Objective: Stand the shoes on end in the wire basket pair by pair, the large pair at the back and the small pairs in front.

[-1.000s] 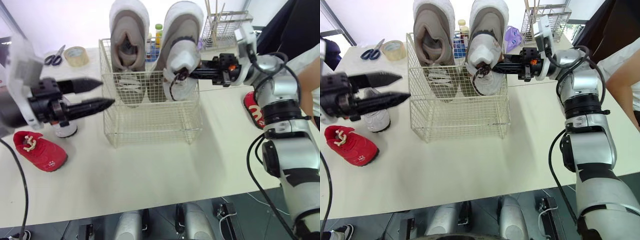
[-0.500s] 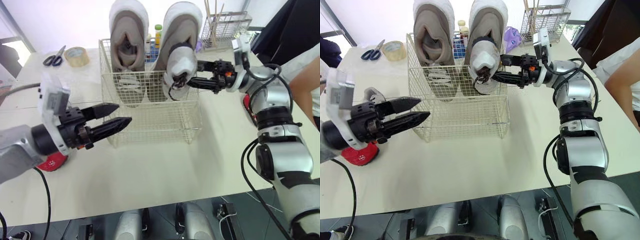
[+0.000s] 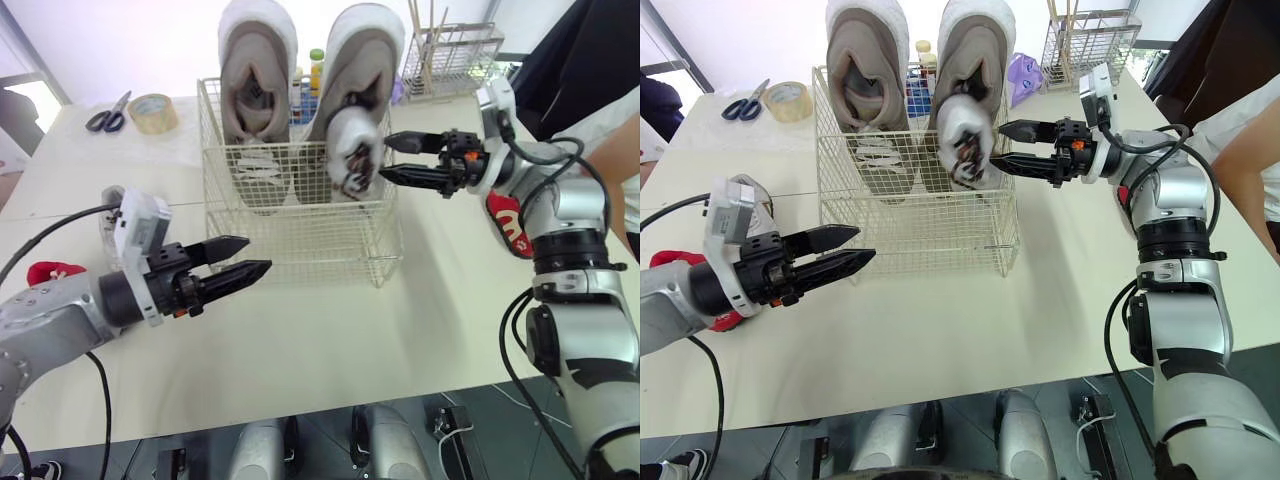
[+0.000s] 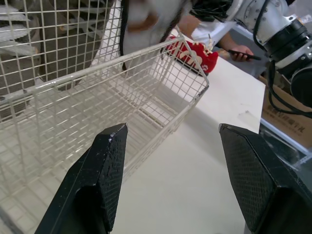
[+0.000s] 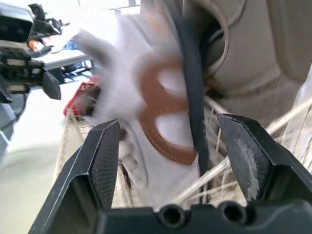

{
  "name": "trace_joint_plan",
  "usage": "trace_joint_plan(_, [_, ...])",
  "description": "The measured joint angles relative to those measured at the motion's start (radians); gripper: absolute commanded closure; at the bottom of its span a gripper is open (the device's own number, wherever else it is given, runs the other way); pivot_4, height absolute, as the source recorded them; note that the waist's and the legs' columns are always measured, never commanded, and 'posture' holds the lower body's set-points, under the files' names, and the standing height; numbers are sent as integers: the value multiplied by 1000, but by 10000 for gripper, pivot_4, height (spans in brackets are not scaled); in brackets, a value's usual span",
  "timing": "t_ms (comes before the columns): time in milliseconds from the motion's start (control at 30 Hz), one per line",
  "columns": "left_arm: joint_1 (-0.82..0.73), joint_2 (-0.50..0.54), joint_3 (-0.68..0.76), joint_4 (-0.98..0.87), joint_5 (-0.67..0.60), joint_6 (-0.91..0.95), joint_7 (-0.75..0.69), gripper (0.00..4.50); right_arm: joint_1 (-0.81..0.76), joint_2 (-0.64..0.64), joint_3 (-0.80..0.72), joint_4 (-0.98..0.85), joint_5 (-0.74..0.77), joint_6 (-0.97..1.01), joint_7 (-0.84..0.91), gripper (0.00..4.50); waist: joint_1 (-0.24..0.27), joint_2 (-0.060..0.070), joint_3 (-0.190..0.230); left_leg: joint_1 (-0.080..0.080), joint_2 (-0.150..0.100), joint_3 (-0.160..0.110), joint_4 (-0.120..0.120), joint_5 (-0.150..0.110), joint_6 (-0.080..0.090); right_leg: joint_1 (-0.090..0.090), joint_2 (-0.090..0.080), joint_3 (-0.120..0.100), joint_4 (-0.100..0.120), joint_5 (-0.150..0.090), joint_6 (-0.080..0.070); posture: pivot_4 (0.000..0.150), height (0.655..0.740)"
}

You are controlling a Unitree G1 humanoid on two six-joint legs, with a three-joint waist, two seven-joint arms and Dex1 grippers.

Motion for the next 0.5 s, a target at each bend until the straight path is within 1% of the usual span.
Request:
trace_joint_plan(267, [0,-24,-25,8,33,-9,-8,13976,16,-6,-4,-37,1,49,-19,10905,1,0,0,0,0,0,0,0,0,0,0,0,0,0,0,1500,7400])
trace_joint_plan(400, [14,-24,-16,9,34,-9,-1,13976,28,-56,-7,-82,0,86,-36,10905,3,0,0,0,0,0,0,0,0,0,0,0,0,0,0,1500,7400])
trace_joint_plan(433, [20,-23,-3,10,28,-8,4,11519,33,-75,-13,-101,1,101,-42,8207,3,0,0,0,0,0,0,0,0,0,0,0,0,0,0,1500,7400])
trace_joint_plan(500, [36,-6,45,14,-27,-6,15,6075,45,-125,-36,-147,6,136,-60,2609,3,0,0,0,0,-1,0,0,0,0,0,0,0,0,0,1500,7400])
